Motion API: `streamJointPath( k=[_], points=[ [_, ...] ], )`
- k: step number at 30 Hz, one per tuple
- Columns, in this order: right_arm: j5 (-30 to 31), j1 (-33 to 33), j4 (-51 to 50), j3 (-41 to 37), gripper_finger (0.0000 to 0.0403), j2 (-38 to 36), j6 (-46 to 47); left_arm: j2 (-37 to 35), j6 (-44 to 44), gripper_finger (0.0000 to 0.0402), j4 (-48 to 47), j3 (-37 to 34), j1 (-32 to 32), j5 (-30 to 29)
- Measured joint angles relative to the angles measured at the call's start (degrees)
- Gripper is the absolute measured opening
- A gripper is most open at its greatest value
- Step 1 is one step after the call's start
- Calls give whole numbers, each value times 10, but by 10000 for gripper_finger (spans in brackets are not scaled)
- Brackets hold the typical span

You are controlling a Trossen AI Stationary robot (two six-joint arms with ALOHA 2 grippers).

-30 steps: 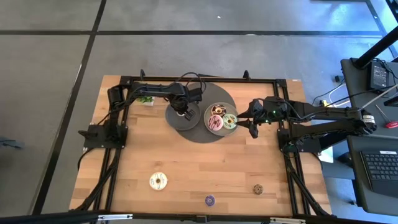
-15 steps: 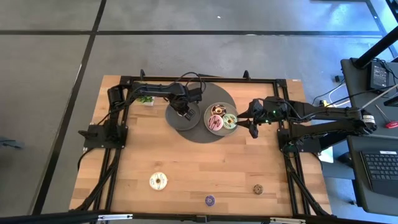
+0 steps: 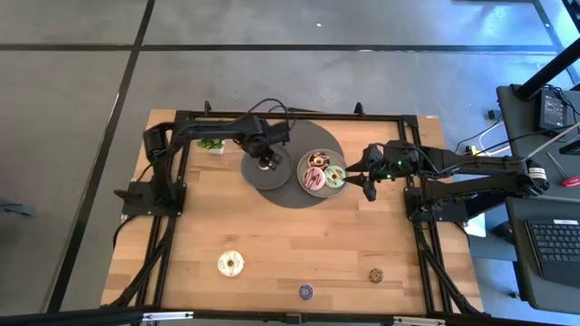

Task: Pick & Place donuts
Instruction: Put the small blue donut on the dark gray plate

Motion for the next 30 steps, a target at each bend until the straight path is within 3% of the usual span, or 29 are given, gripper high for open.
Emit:
streamJointPath(
  k=[8,16,24,30],
  points=[
    [-1,0,1,0,179,0,-15,-76,96,161,80,0,-91,44],
    [-2,0,1,0,179,0,-48,-81,237,161,296,0,-224,207],
    [-1,0,-4,0,179,0,-61,-48,335,163,346,0,-304,162],
    [62,0,-5,0,179,0,-83,-34,367,164,342,0,-331,198]
  ],
)
